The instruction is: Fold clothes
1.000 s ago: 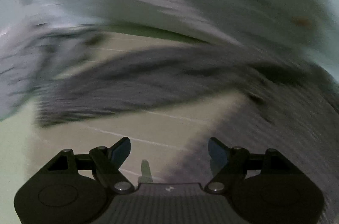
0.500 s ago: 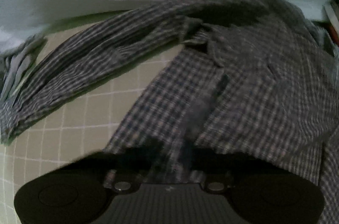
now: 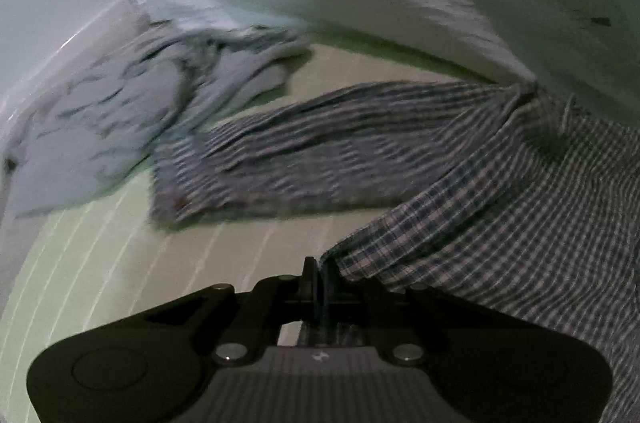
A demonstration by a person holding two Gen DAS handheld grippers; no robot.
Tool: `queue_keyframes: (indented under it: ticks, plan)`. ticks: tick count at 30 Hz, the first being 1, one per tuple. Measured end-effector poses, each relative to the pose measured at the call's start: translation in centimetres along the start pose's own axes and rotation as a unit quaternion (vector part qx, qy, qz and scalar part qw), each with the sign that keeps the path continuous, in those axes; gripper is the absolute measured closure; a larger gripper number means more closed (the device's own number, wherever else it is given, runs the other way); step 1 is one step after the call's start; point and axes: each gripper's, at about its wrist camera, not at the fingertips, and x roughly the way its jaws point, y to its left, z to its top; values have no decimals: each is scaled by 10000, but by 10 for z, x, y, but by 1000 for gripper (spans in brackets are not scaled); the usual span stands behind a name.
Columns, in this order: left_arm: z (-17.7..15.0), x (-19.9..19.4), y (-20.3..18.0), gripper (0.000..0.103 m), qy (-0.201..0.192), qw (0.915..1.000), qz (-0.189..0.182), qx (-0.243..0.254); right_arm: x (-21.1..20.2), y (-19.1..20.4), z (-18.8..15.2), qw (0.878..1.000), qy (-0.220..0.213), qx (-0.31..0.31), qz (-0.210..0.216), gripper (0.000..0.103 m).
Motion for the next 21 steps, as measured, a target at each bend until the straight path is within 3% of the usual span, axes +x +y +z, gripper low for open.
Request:
queue_keyframes:
  ticks: [3, 7, 9, 10, 11, 16, 21]
  plan:
    - [-25, -20, 15, 99, 86, 9997, 54, -209, -8, -4, 20, 9995, -320, 1, 56, 101]
    - [-69, -42, 18, 99, 290, 9986, -160, -405, -18, -8, 47, 9971, -746, 2, 131, 97]
    - [-86, -52, 13, 98, 364, 9983, -156, -416, -23, -5, 44, 9972, -706, -123, 216, 68]
    - [-93, -56, 11, 95, 385, 9982, -157, -421, -26, -4, 36, 9971, -642, -191, 361, 47]
    - [-98, -61, 10, 94, 391, 9982, -187, -415, -31, -2, 24, 9965, -570, -270, 548, 37]
    - [-112, -78, 12, 77, 407, 9981, -209, -419, -54, 11, -36, 9873, -192, -678, 1422, 29]
    - [-120, -76, 11, 70, 604, 9966, -409, -375, -53, 30, -83, 9821, 233, -1288, 1357, 30]
